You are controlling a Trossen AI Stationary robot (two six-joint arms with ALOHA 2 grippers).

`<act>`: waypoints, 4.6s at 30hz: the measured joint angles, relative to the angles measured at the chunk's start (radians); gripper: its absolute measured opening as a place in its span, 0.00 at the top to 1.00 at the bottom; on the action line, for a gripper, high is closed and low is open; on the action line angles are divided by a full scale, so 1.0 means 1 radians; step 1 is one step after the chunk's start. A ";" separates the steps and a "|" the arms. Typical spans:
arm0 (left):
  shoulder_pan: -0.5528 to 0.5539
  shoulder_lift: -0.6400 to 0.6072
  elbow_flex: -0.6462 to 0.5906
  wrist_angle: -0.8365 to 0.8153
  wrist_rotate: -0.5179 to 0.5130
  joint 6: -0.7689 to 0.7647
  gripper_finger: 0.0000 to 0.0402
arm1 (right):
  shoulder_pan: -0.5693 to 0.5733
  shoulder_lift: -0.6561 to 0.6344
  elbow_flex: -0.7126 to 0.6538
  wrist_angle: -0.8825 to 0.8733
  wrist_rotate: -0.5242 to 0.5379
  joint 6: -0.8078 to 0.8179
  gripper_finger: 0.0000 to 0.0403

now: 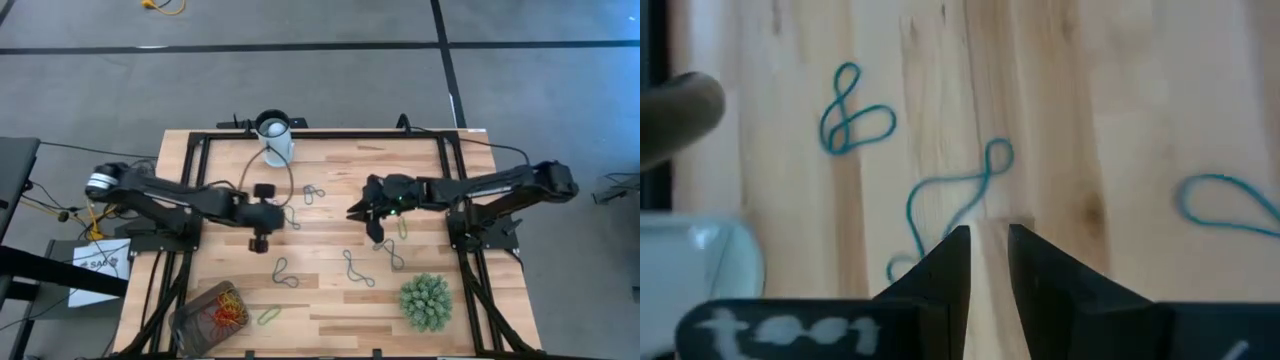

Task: Pick and place items into bin
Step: Put the blue rubber band into the black bin

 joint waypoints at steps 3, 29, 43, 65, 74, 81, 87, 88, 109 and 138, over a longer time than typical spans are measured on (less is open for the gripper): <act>0.049 0.090 0.000 0.063 0.056 0.059 0.85 | 0.034 0.046 -0.007 0.124 0.000 0.000 0.80; 0.277 0.406 0.005 0.253 0.406 0.148 0.85 | 0.093 0.099 -0.008 0.192 0.002 0.001 0.80; 0.215 0.328 0.073 -0.014 0.358 0.147 1.00 | 0.093 0.099 -0.008 0.192 0.005 0.001 0.80; -0.718 -0.080 0.488 -0.610 0.250 -1.053 1.00 | 0.093 0.099 -0.007 0.189 0.006 0.000 0.80; -0.977 -0.061 0.303 -0.368 0.206 -1.402 1.00 | 0.095 0.099 -0.007 0.180 0.006 0.000 0.80; -1.035 0.000 0.173 -0.274 0.315 -1.548 1.00 | 0.094 0.099 -0.007 0.165 0.007 -0.009 0.80; -1.045 0.048 0.104 -0.269 0.372 -1.565 1.00 | 0.091 0.099 -0.007 0.165 0.039 -0.035 0.80; -1.044 0.053 0.095 -0.266 0.355 -1.585 1.00 | 0.087 0.099 -0.007 0.165 0.043 -0.036 0.80; -1.000 0.054 0.082 -0.241 0.160 -1.794 0.76 | -0.021 0.142 -0.008 0.183 0.054 -0.040 0.80; -0.631 0.053 0.173 -0.274 -0.581 -1.175 0.76 | -0.188 0.806 0.483 0.097 0.242 -0.096 0.80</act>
